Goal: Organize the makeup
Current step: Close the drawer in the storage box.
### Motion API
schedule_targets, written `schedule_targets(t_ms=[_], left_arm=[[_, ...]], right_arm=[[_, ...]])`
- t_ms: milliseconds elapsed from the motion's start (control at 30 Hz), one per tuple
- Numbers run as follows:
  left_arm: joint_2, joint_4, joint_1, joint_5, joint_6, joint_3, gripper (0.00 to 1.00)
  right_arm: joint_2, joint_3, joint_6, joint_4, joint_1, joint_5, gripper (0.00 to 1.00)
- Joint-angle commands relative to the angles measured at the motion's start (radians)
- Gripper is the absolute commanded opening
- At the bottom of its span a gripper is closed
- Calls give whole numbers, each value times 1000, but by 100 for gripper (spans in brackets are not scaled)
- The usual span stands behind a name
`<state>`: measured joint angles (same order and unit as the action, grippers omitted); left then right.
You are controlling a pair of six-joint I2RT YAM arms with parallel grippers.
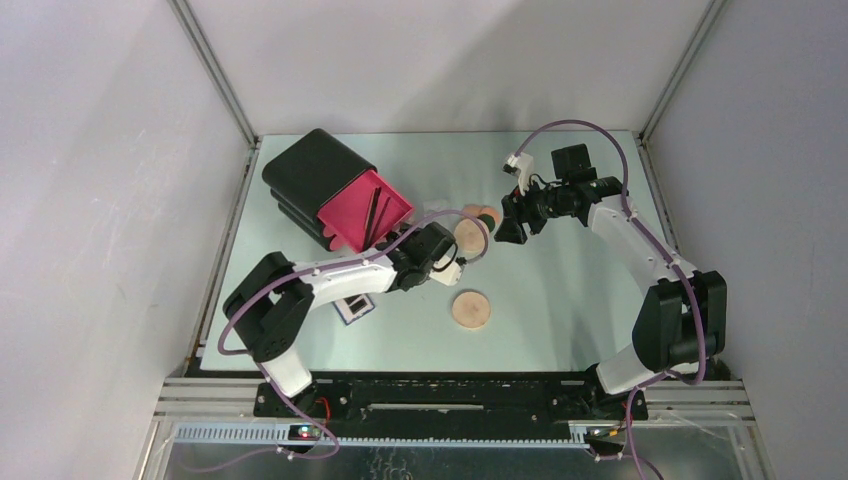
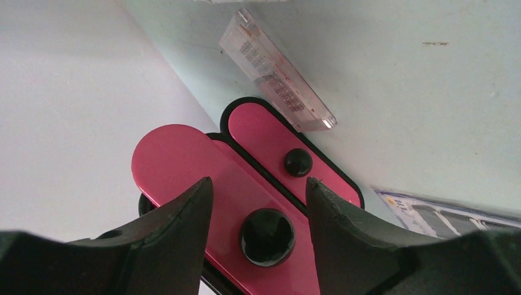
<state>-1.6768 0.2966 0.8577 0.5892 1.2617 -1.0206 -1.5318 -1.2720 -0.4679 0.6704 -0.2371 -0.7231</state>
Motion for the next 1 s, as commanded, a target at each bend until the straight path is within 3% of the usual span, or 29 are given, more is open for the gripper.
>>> schedule_targets(t_ms=[0, 967], left_arm=[[15, -30, -12, 67, 46, 34, 61], [129, 82, -111, 64, 47, -47, 50]], right_arm=[[18, -7, -19, -1, -1, -16, 71], [16, -7, -21, 1, -4, -18, 71]])
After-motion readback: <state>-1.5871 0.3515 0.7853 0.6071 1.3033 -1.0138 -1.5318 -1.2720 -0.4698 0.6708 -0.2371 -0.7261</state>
